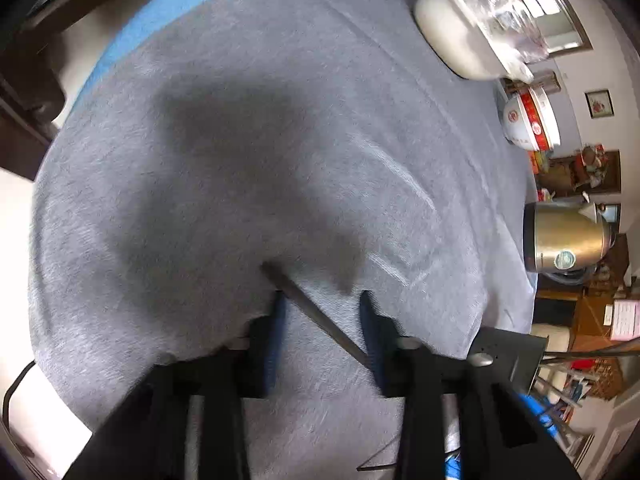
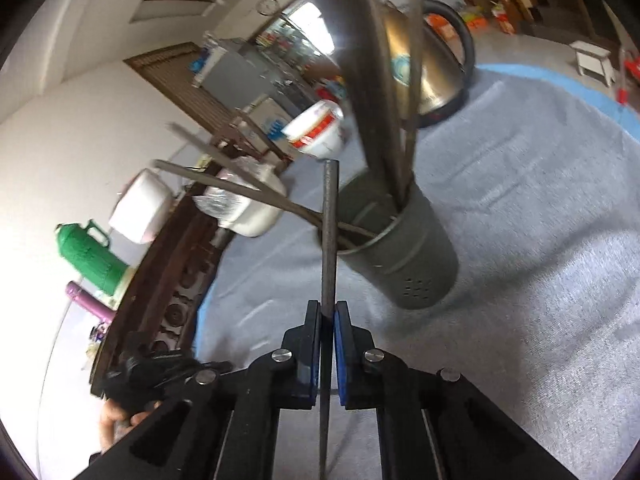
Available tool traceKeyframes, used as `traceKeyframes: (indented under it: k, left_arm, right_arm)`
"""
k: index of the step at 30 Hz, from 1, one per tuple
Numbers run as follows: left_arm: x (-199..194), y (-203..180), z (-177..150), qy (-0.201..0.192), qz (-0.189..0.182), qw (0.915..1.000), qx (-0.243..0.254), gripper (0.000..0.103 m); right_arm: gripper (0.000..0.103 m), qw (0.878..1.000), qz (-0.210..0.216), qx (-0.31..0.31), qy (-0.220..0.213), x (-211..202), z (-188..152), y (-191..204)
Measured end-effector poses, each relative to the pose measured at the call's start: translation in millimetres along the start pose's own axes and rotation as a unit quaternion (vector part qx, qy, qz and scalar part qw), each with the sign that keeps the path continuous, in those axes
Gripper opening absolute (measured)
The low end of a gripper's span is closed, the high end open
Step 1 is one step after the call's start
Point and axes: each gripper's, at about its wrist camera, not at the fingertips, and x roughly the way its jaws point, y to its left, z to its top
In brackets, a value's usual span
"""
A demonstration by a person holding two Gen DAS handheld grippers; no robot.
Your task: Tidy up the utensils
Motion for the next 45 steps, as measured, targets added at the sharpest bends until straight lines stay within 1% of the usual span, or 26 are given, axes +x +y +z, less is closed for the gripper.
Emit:
traceKeyframes:
  k: [1,3,4,5,6,7,9,13,15,16,18,19,20,21,22,23,26,27,29,32,34,36,37,39,43,45]
  left_arm:
    - [5,-3,-1,0.007,0.004,0.9999,0.007,0.01]
    - [6,-4,-2,0.0,0.013,0.9998,0.016,0.01]
    - [5,-7,-3,-0.006,0.018,0.9994,0.028,0.009]
    - [4,-9,-4,-0.011,0.022,0.9989,0.041,0.005]
    - [3,-11,-4,-0.014,0.022,0.9985,0.049,0.005]
    - [2,-11,-4,-0.015,0.02,0.9983,0.052,0.001]
    - [-6,-14,-4,-0.024,0.014,0.9976,0.063,0.001]
    - [-30,-21,-4,-0.06,0.015,0.9938,0.093,0.001]
    - [-38,-24,1,-0.068,0.019,0.9927,0.098,0.001]
    - [-39,-25,2,-0.065,0.02,0.9929,0.097,0.001]
    - [-38,-16,2,-0.044,0.005,0.9959,0.079,0.001]
    - [-37,-7,2,-0.028,-0.004,0.9978,0.061,0.003]
    - [-32,-2,1,-0.016,-0.007,0.9988,0.047,0.008]
    - [-28,6,0,-0.004,-0.007,0.9995,0.029,0.012]
    - [-24,8,-4,0.003,-0.005,0.9998,0.019,0.019]
    - [-20,13,-4,0.008,-0.003,0.9999,0.007,0.023]
    - [-12,25,-6,0.021,0.003,0.9993,-0.031,0.029]
    - [-9,26,-4,0.023,-0.001,0.9988,-0.042,0.03]
    - [-10,22,-1,0.012,-0.001,0.999,-0.043,0.034]
    - [-9,16,3,0.001,0.001,0.999,-0.044,0.034]
    - [-8,9,5,-0.008,0.011,0.9996,-0.026,0.032]
    - [-5,1,6,-0.011,0.022,0.9997,-0.008,0.019]
    - [-3,-2,7,-0.014,0.032,0.9994,0.003,0.011]
    - [-2,-10,10,-0.019,0.034,0.9991,0.018,0.011]
    - [1,-20,11,-0.007,0.023,0.999,0.037,0.011]
    - [1,-24,11,-0.006,0.031,0.9985,0.044,0.012]
  right_arm:
    - [0.007,1.0,0.001,-0.006,-0.004,-3,-1,3]
    - [0.007,1.0,0.008,-0.015,-0.012,-11,-3,8]
    - [0.007,1.0,0.013,-0.017,-0.015,-15,-4,9]
    - [0.007,0.999,0.018,-0.02,-0.019,-19,-5,11]
    - [0.007,0.999,0.022,-0.024,-0.023,-22,-5,13]
    - [0.007,0.999,0.024,-0.03,-0.027,-25,-5,16]
    - [0.007,0.998,0.022,-0.046,-0.038,-32,-6,23]
    - [0.007,0.995,0.017,-0.074,-0.063,-45,-6,36]
    - [0.007,0.994,0.017,-0.083,-0.065,-48,-6,40]
    - [0.007,0.994,0.016,-0.085,-0.064,-48,-6,41]
    - [0.007,0.994,0.016,-0.085,-0.064,-47,-7,42]
    - [0.007,0.994,0.017,-0.084,-0.063,-47,-7,41]
    - [0.007,0.994,0.017,-0.084,-0.062,-45,-7,42]
    - [0.007,0.994,0.017,-0.084,-0.061,-45,-7,40]
    - [0.007,0.995,0.018,-0.084,-0.059,-44,-8,41]
    - [0.007,0.995,0.019,-0.085,-0.058,-43,-8,40]
    - [0.007,0.994,0.021,-0.089,-0.057,-42,-9,42]
    - [0.007,0.994,0.021,-0.091,-0.058,-42,-10,42]
    - [0.007,0.994,0.02,-0.093,-0.06,-43,-10,41]
    - [0.007,0.994,0.021,-0.091,-0.063,-46,-9,39]
    - [0.007,0.994,0.019,-0.087,-0.066,-47,-8,36]
    - [0.007,0.994,0.019,-0.084,-0.066,-47,-7,34]
    - [0.007,0.994,0.018,-0.084,-0.067,-47,-7,33]
    - [0.007,0.994,0.017,-0.084,-0.067,-47,-6,32]
    - [0.007,0.993,0.014,-0.09,-0.07,-49,-7,35]
    - [0.007,0.993,0.013,-0.094,-0.073,-49,-7,37]
